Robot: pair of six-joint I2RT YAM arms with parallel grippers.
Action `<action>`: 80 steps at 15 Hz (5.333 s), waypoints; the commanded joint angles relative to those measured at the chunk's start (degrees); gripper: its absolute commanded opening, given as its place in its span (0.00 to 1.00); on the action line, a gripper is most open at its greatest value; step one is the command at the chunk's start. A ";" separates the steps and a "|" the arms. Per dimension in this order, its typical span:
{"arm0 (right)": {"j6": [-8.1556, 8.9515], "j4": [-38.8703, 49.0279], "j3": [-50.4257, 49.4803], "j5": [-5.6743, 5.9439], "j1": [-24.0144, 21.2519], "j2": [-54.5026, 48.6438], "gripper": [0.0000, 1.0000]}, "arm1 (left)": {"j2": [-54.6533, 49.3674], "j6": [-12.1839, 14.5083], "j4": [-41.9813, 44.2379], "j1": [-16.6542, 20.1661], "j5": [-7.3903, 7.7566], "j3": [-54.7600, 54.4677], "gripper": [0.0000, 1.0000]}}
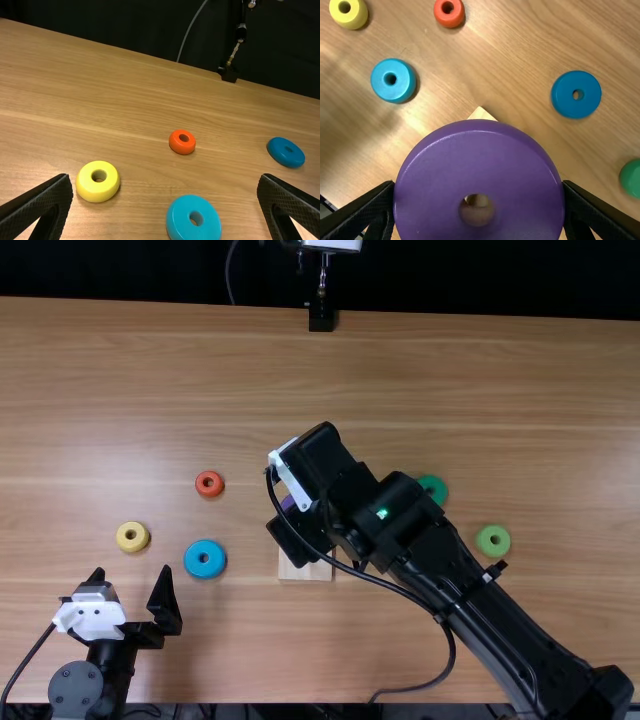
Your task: Build the Hanoi tower: stack the rings onto the peg from bottom to top in this color order: purple, dark blue, light blue, dark green, light green, yellow, orange.
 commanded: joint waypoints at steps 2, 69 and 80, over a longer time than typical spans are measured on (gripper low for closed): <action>0.29 -0.01 -0.15 -0.33 0.76 0.85 0.00 | -0.69 0.21 -1.09 0.12 0.70 -3.17 1.00; 12.52 24.78 -2.35 4.62 -14.89 26.33 1.00 | -0.69 0.21 -0.98 0.12 0.81 -3.17 1.00; 12.21 23.40 0.20 4.52 -14.80 28.97 1.00 | -0.69 0.21 -1.09 0.12 0.70 -3.17 1.00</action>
